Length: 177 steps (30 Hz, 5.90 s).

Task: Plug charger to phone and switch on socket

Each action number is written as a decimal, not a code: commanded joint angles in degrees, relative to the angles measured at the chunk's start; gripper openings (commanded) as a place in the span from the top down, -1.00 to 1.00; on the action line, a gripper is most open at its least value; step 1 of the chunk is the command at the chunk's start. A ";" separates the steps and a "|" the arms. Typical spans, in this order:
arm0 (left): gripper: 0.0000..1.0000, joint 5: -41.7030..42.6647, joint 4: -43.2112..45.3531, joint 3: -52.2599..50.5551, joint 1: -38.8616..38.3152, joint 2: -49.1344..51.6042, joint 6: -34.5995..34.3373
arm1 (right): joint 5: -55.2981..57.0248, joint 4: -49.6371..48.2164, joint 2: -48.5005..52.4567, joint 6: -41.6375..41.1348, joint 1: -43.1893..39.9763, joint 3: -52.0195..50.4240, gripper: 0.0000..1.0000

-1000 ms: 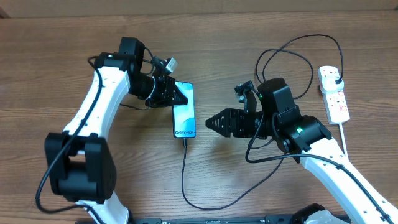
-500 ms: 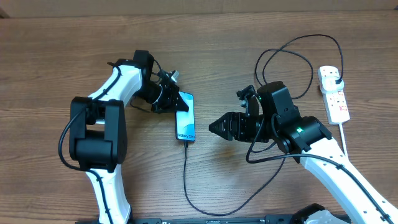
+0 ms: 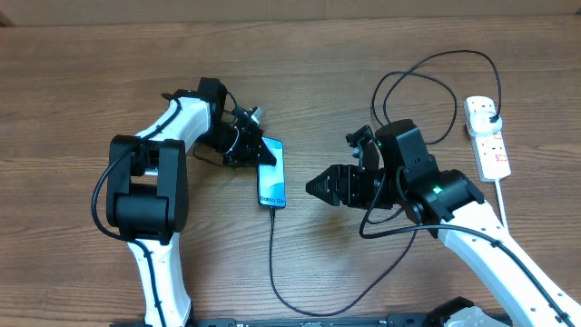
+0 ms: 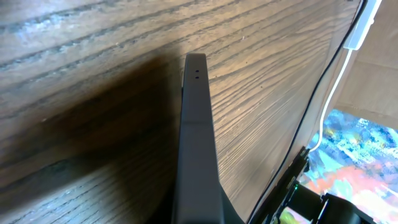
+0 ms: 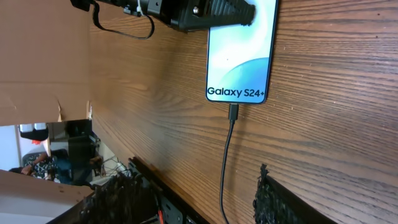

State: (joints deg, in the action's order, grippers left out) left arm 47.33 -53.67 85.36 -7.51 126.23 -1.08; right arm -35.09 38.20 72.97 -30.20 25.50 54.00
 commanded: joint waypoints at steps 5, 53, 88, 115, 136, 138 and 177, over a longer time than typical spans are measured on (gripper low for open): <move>0.91 -0.81 0.17 0.07 0.28 1.27 -0.87 | 0.55 -0.09 -0.20 0.07 -0.26 0.74 -0.28; 0.20 -27.98 -4.11 0.07 0.42 3.78 -8.48 | 2.05 0.28 -0.20 0.07 -0.28 0.74 -0.30; -0.11 -31.50 -16.00 16.81 2.99 -38.45 -4.44 | 17.53 23.89 -6.05 3.23 -8.90 10.27 0.92; -0.99 -32.76 -16.81 16.79 2.99 -38.18 -4.48 | -1.95 13.60 8.09 4.46 -62.27 20.11 0.93; -0.99 -32.76 -16.81 16.79 2.99 -38.18 -4.48 | -2.75 -6.60 34.49 -2.60 -67.41 19.89 0.93; -0.99 -32.76 -16.81 16.79 2.99 -38.18 -4.48 | -2.75 -8.44 35.65 -2.64 -67.41 19.89 0.93; -0.99 -32.76 -16.79 16.79 2.99 -38.18 -4.48 | -9.60 -17.86 48.04 -2.80 -65.48 19.43 0.93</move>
State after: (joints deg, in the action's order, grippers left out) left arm 14.72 -70.54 101.58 -4.14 87.92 -5.82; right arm -43.70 20.23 120.79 -33.01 -41.21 73.06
